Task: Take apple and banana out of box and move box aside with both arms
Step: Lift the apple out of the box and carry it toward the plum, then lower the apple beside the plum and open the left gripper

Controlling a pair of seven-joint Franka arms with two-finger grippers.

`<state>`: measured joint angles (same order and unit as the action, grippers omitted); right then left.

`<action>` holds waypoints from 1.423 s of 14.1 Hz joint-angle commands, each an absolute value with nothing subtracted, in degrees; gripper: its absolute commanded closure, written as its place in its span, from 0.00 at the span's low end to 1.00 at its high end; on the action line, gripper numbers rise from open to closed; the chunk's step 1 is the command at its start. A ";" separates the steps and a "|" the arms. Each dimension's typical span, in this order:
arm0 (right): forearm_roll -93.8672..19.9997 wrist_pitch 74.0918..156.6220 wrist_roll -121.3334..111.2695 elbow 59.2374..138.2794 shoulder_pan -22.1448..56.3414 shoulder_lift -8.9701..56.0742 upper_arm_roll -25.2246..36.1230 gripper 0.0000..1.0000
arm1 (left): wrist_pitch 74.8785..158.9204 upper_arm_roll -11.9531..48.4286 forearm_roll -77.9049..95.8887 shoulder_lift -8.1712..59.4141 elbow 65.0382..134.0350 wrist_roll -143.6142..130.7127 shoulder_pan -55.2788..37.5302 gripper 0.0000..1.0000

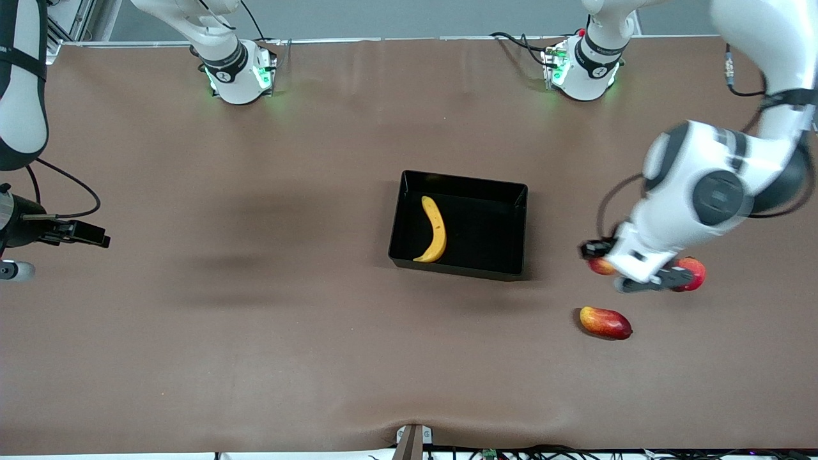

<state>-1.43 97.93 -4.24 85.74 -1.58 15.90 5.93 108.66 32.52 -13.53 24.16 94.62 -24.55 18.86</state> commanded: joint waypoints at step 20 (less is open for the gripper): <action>-2.37 97.65 -4.75 84.11 0.61 17.05 5.98 0.00 | 133.77 33.40 -26.54 33.13 111.62 -21.88 31.64 0.80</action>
<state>-1.43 98.13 -4.25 85.63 0.48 16.24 5.85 133.36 32.82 -25.07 31.52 112.96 -21.66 31.50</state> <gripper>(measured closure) 0.000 0.291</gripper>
